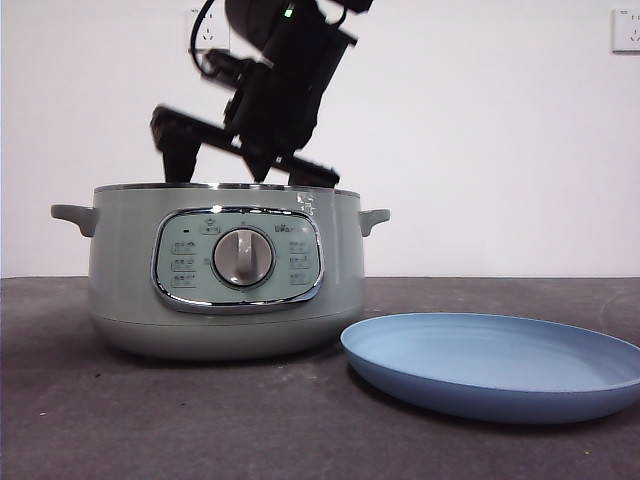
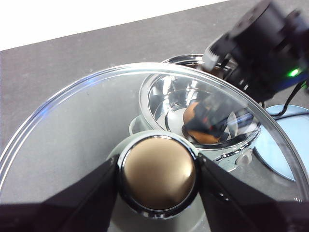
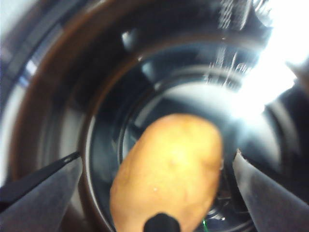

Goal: Take the potato out from the steamer,put the potato on the plate,close the lid

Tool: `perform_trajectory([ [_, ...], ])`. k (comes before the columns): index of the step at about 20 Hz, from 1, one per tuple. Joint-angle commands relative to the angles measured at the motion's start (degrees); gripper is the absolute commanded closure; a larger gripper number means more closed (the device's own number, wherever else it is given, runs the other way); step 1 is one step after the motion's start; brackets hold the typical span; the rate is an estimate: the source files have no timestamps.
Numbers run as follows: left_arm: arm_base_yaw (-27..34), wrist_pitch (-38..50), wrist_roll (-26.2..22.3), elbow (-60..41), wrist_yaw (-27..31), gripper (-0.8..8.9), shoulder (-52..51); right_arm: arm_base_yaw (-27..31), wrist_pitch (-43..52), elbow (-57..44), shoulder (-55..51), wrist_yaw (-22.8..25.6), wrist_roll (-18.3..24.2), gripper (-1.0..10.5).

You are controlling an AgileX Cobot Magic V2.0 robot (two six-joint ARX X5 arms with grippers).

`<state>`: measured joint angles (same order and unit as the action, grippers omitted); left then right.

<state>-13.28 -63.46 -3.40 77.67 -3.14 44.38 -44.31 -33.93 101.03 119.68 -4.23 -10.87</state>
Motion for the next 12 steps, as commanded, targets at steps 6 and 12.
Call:
perform_trajectory([
  [6,0.22,2.08,0.13,0.52,-0.11,8.22,-0.66,-0.44,-1.09,0.07,1.97,3.52,0.44,6.8],
  [12,0.22,2.05,0.13,0.55,-0.13,8.22,-0.66,-0.61,-0.35,0.09,1.53,2.62,0.48,9.6],
])
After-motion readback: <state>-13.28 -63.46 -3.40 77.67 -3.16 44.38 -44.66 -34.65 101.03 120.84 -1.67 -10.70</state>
